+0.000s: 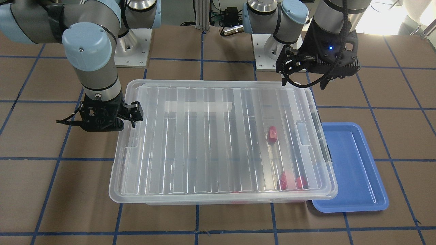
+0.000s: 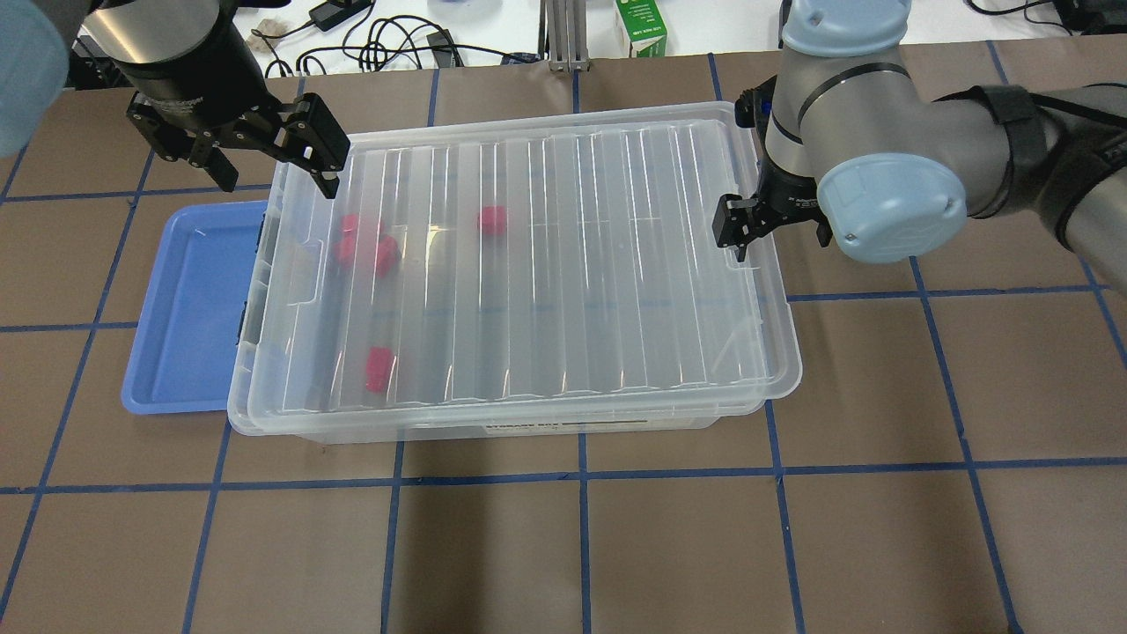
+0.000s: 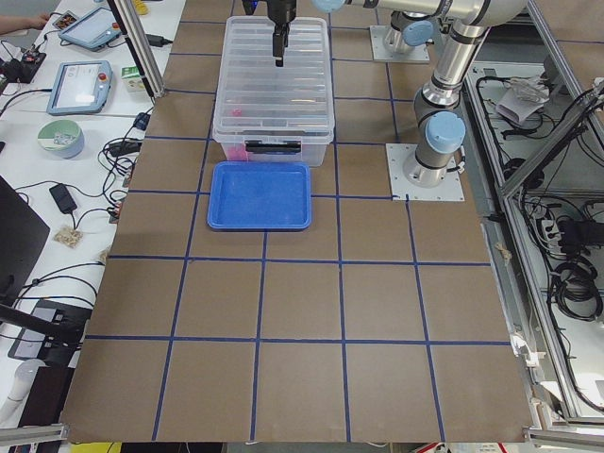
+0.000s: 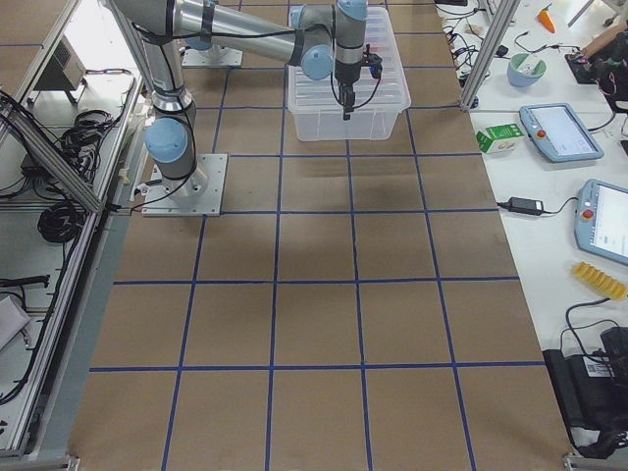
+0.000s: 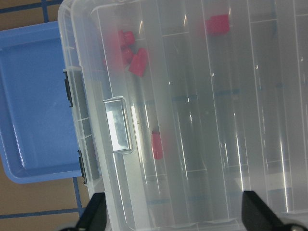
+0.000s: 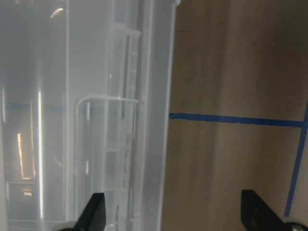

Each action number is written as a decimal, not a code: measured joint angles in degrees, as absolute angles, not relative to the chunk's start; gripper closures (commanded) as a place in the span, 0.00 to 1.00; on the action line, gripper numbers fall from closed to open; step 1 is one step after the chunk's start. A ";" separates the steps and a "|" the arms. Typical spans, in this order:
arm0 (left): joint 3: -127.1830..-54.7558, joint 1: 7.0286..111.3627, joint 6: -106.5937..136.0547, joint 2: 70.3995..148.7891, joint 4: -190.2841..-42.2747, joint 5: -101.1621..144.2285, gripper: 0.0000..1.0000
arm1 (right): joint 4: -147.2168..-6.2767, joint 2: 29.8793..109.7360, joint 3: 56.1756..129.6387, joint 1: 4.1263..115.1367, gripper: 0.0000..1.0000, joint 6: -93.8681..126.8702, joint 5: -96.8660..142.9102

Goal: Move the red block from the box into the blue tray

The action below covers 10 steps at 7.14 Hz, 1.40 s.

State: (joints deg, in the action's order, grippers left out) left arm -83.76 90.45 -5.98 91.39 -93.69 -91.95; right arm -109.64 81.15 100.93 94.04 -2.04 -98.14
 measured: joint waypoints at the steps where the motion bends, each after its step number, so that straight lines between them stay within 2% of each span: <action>1: -83.76 90.44 -5.98 91.42 -93.69 -91.95 0.00 | -109.85 81.09 101.12 93.81 0.00 -2.64 -99.49; 3: -83.76 90.44 -5.98 91.35 -93.69 -91.92 0.00 | -109.90 81.20 100.99 89.95 0.00 -5.68 -101.61; 7: -83.82 90.44 -5.98 91.62 -93.69 -91.82 0.00 | -109.12 81.82 100.62 74.39 0.00 -15.14 -102.22; 10: -83.92 90.44 -5.98 91.55 -93.69 -91.82 0.00 | -108.69 82.14 99.66 72.71 0.00 -16.12 -101.63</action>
